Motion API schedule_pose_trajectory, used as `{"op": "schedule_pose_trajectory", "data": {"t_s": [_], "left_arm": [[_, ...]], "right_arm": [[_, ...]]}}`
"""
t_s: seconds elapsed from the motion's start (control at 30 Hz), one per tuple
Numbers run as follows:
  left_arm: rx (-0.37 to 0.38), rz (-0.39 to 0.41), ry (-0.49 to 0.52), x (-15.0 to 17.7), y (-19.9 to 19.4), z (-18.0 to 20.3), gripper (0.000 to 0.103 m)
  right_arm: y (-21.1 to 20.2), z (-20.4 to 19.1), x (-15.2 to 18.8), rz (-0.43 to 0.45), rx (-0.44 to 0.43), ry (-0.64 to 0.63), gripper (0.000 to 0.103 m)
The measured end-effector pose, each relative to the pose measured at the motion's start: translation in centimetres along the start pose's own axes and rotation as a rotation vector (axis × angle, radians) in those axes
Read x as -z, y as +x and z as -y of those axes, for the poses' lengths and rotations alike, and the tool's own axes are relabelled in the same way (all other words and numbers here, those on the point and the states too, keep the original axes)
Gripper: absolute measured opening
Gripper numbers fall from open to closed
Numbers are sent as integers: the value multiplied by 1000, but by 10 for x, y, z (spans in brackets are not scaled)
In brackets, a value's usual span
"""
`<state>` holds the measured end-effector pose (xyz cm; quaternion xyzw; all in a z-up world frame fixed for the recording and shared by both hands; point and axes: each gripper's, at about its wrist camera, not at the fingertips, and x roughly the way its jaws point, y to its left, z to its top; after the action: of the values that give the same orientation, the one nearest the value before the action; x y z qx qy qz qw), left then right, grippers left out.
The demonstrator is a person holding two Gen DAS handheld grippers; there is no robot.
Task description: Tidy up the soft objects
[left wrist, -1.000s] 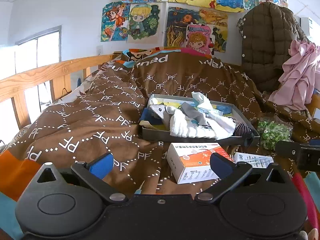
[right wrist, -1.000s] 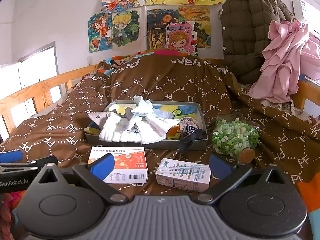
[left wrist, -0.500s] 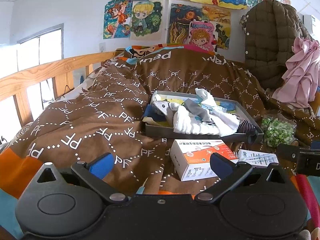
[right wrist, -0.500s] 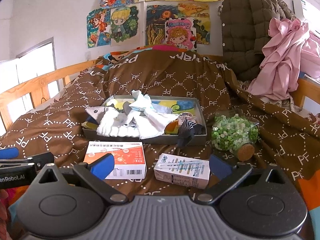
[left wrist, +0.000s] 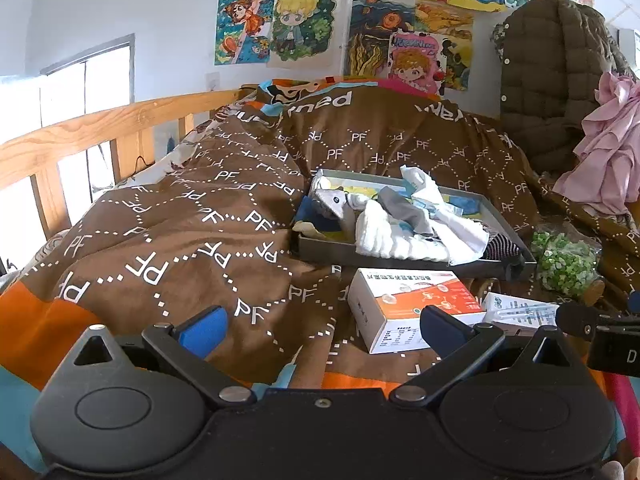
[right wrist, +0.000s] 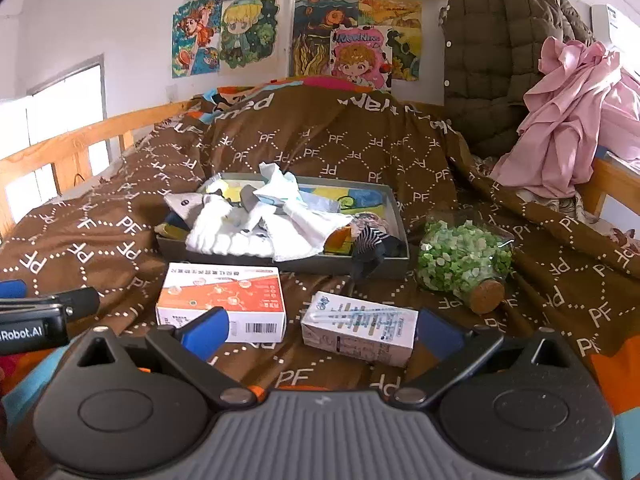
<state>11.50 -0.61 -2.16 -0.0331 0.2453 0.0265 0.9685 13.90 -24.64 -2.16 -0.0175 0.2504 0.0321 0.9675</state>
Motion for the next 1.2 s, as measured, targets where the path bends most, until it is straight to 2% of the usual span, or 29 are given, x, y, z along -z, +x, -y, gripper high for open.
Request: {"op": "schedule_pose_trajectory", "data": {"t_s": [1.2], "left_arm": [[-19, -32, 18, 3, 5, 2, 102]], "right_arm": [[6, 1, 2, -39, 2, -10, 103]]}}
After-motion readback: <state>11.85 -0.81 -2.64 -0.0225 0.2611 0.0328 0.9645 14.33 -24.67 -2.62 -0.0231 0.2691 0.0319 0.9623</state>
